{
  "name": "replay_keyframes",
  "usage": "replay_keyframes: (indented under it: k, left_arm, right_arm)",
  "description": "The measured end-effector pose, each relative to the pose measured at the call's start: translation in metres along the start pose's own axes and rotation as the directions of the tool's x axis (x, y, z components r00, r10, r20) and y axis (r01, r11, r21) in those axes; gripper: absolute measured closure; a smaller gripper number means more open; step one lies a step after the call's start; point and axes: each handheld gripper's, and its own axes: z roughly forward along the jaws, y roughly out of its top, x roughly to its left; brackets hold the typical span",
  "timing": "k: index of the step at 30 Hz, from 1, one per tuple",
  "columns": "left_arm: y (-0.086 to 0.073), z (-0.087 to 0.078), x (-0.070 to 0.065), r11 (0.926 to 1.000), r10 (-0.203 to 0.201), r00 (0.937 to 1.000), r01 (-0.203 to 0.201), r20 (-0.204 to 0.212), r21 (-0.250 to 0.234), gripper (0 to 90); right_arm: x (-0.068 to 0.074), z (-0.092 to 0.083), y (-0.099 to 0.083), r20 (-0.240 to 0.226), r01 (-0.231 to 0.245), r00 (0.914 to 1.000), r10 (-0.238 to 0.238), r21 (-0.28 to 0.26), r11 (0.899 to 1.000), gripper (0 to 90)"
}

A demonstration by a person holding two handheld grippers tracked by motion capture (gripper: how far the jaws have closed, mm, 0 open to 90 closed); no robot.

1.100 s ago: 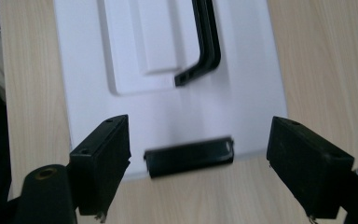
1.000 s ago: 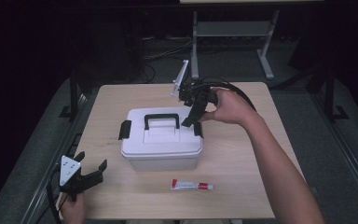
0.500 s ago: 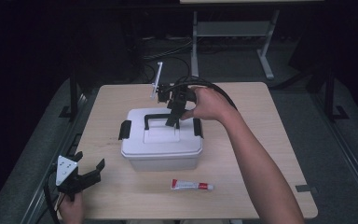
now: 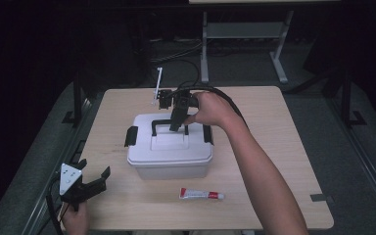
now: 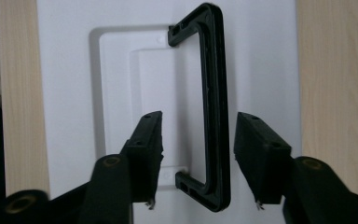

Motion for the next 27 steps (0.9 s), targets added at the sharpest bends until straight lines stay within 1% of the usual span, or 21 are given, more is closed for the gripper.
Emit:
replay_keyframes:
  k: [2,5,6,9,11,12,13,17,19,21,25,26,27]
  left_arm:
    - [0.000,0.000,0.000,1.0000,-0.003,1.0000,0.003,-0.005,-0.002,13.9]
    - [0.000,0.000,0.000,1.0000,-0.001,1.0000,0.001,-0.007,0.000,13.8]
    - [0.000,0.000,0.000,1.0000,0.002,1.0000,-0.002,-0.008,0.003,13.8]
    - [-0.001,0.000,0.000,1.0000,0.002,0.9999,-0.002,-0.012,0.003,13.8]
    - [-0.001,0.000,0.000,1.0000,0.002,0.9999,-0.002,-0.015,0.001,13.8]
    - [-0.001,0.000,0.000,1.0000,0.002,0.9999,-0.002,-0.015,0.001,13.8]
    - [-0.001,0.000,0.000,1.0000,0.003,0.9999,-0.003,-0.014,0.003,13.8]
    - [-0.001,0.000,0.000,1.0000,0.003,0.9999,-0.003,-0.014,0.004,13.8]
    - [-0.001,0.000,0.001,1.0000,0.003,0.9999,-0.003,-0.015,0.006,13.8]
    - [-0.001,0.000,0.002,1.0000,0.001,0.9999,-0.001,-0.017,0.005,13.8]
    - [-0.002,-0.001,0.002,1.0000,0.002,0.9998,-0.002,-0.022,0.004,13.8]
    - [-0.001,-0.001,0.002,1.0000,0.006,0.9996,-0.006,-0.026,0.004,13.9]
    - [-0.001,-0.001,0.002,1.0000,0.006,0.9996,-0.006,-0.026,0.004,13.8]
  right_arm:
    - [0.000,-0.002,0.002,-0.004,0.006,1.0000,-0.006,-0.006,1.000,58.8]
    - [0.000,-0.003,0.002,-0.007,0.011,0.9999,-0.011,-0.011,1.000,60.8]
    - [0.001,-0.002,0.004,0.000,0.018,0.9998,-0.018,-0.007,1.000,62.7]
    - [0.001,-0.002,0.005,0.000,0.020,0.9998,-0.020,-0.004,1.000,64.4]
    - [0.003,-0.002,0.008,-0.001,0.035,0.9994,-0.035,0.001,0.999,68.0]
    - [0.003,-0.002,0.008,-0.001,0.035,0.9994,-0.035,0.001,0.999,68.0]
    - [0.004,-0.002,0.009,0.000,0.043,0.9991,-0.043,0.006,0.999,70.1]
    - [0.005,-0.002,0.013,-0.004,0.058,0.9983,-0.058,0.018,0.998,71.7]
    - [0.007,0.000,0.017,-0.013,0.069,0.9976,-0.069,0.026,0.997,73.9]
    - [0.010,0.003,0.021,-0.012,0.085,0.9963,-0.085,0.050,0.995,75.5]
    - [0.011,0.005,0.022,-0.011,0.086,0.9963,-0.085,0.065,0.994,77.6]
    - [0.012,0.006,0.022,-0.012,0.091,0.9958,-0.091,0.076,0.993,80.2]
    - [0.012,0.006,0.022,-0.012,0.091,0.9958,-0.091,0.076,0.993,80.2]
